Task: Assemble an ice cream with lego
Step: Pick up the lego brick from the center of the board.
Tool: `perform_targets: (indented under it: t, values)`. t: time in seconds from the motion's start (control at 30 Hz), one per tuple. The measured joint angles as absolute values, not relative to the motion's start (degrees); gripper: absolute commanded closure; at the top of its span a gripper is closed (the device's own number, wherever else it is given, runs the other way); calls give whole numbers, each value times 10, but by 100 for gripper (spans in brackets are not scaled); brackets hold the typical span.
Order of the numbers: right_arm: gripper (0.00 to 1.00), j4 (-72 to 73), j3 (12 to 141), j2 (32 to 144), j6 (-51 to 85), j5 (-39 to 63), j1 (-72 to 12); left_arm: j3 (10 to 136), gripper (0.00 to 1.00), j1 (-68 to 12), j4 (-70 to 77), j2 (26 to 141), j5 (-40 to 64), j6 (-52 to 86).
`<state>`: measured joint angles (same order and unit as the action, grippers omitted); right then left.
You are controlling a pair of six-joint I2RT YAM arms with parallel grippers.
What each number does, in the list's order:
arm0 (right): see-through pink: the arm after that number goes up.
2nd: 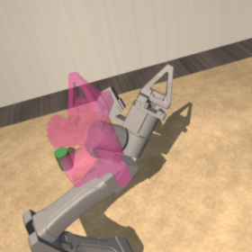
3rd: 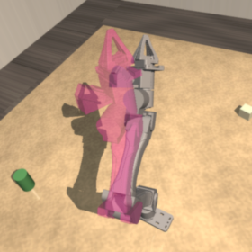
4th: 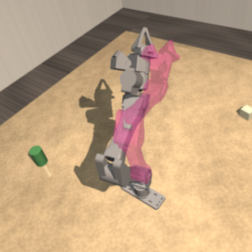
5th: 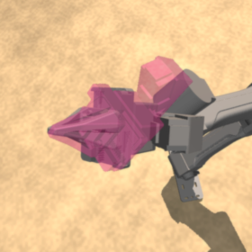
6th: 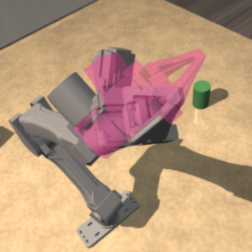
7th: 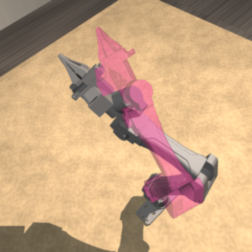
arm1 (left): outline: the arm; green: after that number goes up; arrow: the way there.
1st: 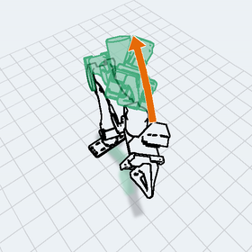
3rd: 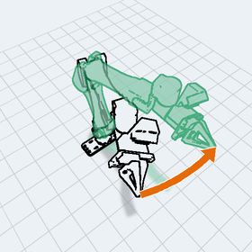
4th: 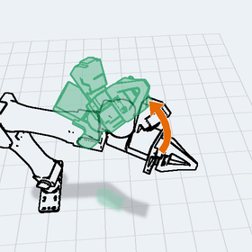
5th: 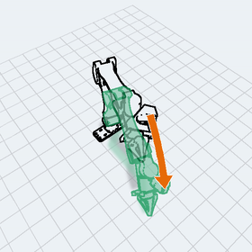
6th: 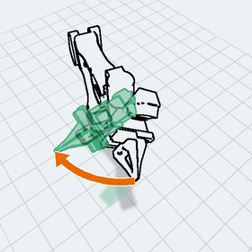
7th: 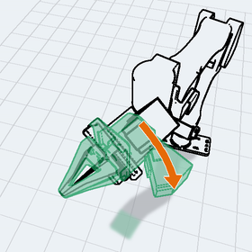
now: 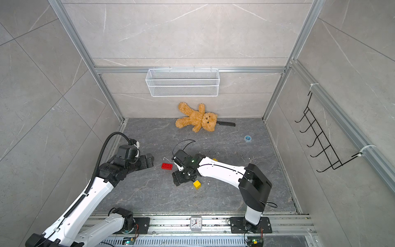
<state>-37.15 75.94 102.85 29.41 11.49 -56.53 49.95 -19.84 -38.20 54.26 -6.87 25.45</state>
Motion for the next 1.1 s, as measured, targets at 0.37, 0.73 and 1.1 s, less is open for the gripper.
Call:
perform_targets:
  t: [0.37,0.73,1.1]
  values:
    - [22,-349,772,1120,309,149,-566,465,1,-198,-358,498,-27,264]
    - [21,-344,888,1198,272,137,-563,465,1,-198,-360,491,-30,264]
    - [24,-371,966,1258,251,126,-553,465,1,-198,-384,479,-42,264]
